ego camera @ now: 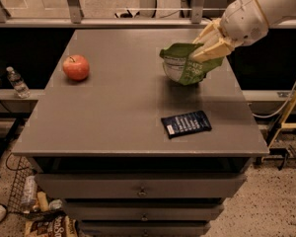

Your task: Move green rice chip bag near rxbar blueberry

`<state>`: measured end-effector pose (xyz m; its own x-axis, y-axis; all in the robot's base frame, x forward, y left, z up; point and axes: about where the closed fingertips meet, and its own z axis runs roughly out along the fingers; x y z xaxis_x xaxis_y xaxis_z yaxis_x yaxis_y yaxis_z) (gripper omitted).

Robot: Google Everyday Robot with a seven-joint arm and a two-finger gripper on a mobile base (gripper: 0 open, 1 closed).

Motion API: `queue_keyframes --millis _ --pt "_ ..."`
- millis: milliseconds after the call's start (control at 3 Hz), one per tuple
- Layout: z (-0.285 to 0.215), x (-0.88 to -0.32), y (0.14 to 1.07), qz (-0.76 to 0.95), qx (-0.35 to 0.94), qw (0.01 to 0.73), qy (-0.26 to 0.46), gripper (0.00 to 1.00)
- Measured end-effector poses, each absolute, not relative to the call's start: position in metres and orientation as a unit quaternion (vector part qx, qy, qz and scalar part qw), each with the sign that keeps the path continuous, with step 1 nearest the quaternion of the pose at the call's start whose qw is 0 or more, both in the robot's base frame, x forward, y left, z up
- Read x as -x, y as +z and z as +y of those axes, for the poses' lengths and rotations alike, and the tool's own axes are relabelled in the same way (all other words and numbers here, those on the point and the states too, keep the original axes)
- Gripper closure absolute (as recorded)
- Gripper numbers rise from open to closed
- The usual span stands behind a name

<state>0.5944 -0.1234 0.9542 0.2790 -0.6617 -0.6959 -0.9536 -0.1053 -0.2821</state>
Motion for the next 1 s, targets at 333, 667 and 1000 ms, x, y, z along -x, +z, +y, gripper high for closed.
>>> queue_keyframes --millis 333,667,1000 --pt "-0.121 -0.579 0.942 0.560 0.711 0.346 0.248 1.00" --pt "-0.119 -0.566 0.930 0.559 0.703 0.337 0.283 1.00" --pt "-0.118 -0.562 0.924 0.562 0.702 0.328 0.291 1.00"
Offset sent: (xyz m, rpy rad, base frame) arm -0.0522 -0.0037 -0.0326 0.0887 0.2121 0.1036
